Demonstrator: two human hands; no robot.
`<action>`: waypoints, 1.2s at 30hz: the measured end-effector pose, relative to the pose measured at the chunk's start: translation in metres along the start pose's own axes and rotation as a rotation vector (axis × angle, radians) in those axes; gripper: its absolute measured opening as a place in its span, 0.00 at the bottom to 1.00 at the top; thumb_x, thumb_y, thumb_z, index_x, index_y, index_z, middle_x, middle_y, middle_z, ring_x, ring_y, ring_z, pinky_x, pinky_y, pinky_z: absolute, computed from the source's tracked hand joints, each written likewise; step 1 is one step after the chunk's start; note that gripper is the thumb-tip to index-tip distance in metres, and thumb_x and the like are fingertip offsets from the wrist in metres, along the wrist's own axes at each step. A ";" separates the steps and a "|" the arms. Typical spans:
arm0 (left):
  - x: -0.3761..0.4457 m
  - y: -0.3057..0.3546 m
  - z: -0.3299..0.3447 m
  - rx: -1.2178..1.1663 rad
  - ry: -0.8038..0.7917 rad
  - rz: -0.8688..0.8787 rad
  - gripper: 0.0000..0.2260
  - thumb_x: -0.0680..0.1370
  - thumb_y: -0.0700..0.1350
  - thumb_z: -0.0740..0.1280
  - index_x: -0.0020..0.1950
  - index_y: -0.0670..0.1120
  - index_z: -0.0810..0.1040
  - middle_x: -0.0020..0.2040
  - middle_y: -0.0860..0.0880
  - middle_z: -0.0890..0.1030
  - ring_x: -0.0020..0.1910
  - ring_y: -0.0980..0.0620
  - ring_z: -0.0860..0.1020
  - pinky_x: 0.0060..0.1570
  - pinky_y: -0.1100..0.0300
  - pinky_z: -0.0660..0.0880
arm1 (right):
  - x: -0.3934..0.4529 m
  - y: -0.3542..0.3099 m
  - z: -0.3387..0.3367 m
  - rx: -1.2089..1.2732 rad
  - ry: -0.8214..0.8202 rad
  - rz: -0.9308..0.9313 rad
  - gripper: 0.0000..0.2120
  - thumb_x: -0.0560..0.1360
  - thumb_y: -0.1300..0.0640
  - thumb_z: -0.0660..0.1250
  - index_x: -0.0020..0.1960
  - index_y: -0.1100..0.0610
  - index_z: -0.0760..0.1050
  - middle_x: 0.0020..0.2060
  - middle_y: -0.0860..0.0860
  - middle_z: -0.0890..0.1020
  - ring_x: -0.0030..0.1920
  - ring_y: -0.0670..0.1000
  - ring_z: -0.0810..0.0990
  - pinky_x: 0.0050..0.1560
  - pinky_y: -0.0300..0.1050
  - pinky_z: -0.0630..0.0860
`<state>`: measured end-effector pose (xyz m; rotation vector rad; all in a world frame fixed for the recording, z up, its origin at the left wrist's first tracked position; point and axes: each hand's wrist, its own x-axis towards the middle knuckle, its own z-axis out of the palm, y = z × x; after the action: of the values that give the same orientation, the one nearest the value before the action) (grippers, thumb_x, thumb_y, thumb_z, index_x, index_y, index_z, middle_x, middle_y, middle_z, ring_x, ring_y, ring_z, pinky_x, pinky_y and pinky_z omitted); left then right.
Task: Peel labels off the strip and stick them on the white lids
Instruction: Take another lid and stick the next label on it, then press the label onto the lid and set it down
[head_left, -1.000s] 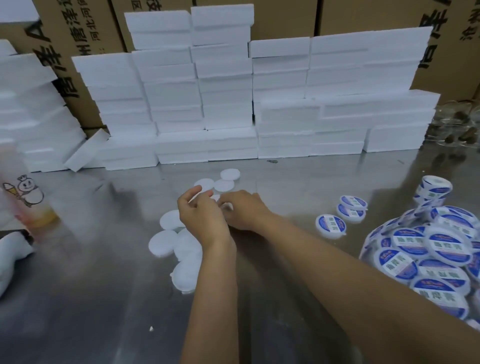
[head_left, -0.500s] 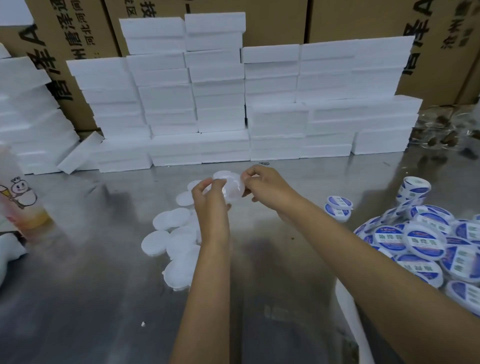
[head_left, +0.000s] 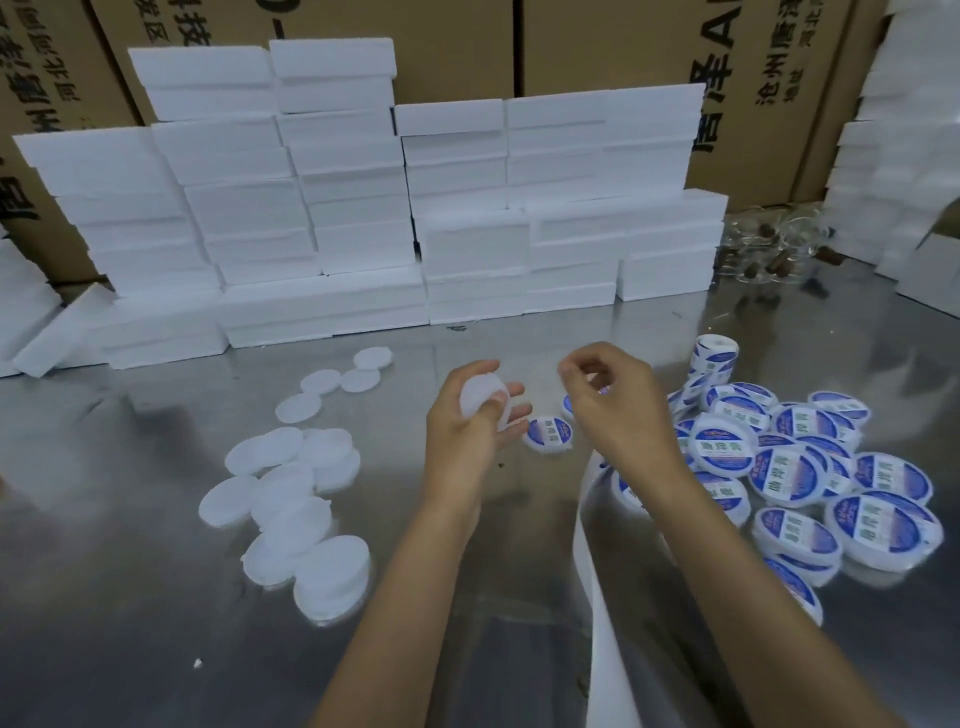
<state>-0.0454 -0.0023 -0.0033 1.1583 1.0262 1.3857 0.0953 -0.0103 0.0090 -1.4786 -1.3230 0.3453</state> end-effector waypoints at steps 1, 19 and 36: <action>-0.001 -0.003 0.002 0.021 0.006 -0.013 0.12 0.82 0.34 0.61 0.59 0.48 0.77 0.50 0.44 0.84 0.42 0.50 0.86 0.43 0.60 0.83 | -0.004 0.008 -0.006 -0.033 0.098 -0.002 0.03 0.78 0.56 0.65 0.46 0.51 0.77 0.42 0.46 0.82 0.42 0.44 0.78 0.41 0.37 0.72; -0.009 -0.030 0.025 0.113 -0.211 -0.152 0.19 0.71 0.32 0.70 0.56 0.51 0.81 0.51 0.44 0.84 0.46 0.49 0.83 0.46 0.55 0.83 | -0.023 0.034 -0.012 -0.136 -0.032 0.094 0.18 0.72 0.56 0.74 0.57 0.51 0.69 0.59 0.48 0.71 0.54 0.49 0.78 0.51 0.41 0.75; 0.001 -0.017 0.016 0.093 -0.098 -0.327 0.11 0.71 0.47 0.78 0.51 0.51 0.85 0.45 0.47 0.87 0.39 0.53 0.84 0.33 0.65 0.77 | -0.035 0.030 -0.013 -0.020 -0.185 0.123 0.14 0.71 0.46 0.74 0.54 0.47 0.77 0.45 0.40 0.81 0.46 0.40 0.80 0.47 0.36 0.76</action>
<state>-0.0262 0.0005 -0.0173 1.0593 1.1613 1.0246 0.1090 -0.0409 -0.0257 -1.5794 -1.3868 0.5617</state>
